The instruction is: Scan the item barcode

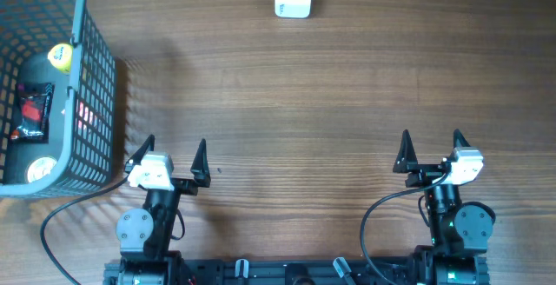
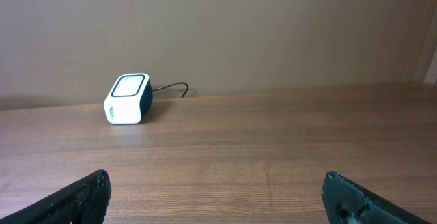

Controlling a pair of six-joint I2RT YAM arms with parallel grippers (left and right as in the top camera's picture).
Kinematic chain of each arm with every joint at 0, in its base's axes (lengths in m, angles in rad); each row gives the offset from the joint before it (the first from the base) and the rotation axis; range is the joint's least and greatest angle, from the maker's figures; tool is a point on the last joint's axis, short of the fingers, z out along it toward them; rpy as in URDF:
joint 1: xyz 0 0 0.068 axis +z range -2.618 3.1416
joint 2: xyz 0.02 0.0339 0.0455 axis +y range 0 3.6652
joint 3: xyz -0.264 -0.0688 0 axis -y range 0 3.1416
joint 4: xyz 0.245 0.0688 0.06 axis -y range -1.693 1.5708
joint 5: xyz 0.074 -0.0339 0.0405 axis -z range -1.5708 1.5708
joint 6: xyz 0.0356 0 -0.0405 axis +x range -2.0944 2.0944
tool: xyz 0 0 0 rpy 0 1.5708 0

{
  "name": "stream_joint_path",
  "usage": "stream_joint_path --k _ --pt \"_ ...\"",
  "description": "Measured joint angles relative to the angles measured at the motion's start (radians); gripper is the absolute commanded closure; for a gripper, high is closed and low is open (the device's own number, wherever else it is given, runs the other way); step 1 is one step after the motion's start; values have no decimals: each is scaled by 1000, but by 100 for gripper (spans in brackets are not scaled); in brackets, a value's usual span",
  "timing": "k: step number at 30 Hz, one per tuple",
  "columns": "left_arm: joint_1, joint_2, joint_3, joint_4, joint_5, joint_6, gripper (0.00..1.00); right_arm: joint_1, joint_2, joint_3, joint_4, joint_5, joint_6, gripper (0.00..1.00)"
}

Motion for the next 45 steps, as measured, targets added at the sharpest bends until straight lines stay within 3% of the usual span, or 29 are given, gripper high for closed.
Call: stream_joint_path --k 33,38,45 --pt "0 0 0 0 0 0 0 0 0 0 0 1 -4 0" --pt "0 0 0 0 0 0 0 0 0 0 4 52 -172 0" --pt "0 0 0 0 0 -2 0 0 0 0 4 67 -247 0"
